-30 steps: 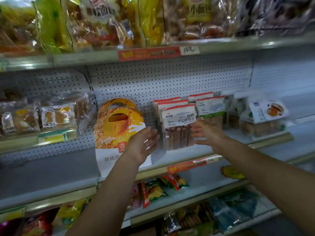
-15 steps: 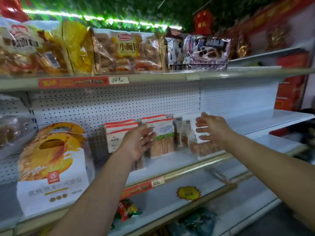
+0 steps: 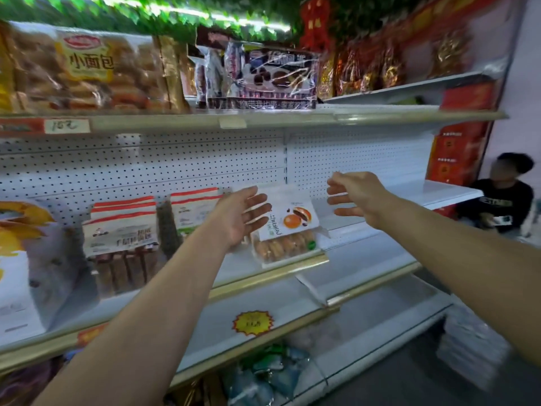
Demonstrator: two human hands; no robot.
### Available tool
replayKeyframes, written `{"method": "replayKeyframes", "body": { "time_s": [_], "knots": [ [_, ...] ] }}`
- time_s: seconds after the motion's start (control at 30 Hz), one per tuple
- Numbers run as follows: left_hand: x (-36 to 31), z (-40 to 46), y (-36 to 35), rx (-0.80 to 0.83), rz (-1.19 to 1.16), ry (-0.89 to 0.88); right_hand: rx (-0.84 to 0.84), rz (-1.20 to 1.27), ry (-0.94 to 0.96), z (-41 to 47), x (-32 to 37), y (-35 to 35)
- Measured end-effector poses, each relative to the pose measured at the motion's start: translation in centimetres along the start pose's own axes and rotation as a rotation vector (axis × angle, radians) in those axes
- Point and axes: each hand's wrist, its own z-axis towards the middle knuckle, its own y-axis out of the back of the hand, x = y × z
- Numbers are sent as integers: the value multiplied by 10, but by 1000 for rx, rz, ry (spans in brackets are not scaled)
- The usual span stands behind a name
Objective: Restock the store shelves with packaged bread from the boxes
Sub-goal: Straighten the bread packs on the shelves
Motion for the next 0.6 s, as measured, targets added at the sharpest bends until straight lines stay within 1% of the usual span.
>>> {"method": "replayKeyframes", "body": {
  "time_s": [0.13, 0.23, 0.33, 0.6],
  "knots": [
    [-5, 15, -36, 34, 65, -22, 24, -48, 31, 11, -1, 31],
    [-10, 25, -52, 27, 117, -57, 29, -68, 47, 23, -2, 47],
    [-20, 37, -64, 11, 150, -124, 47, -70, 75, 41, 0, 60],
    [-57, 84, -92, -102, 226, -344, 94, -105, 218, 116, 20, 83]
  ]
}}
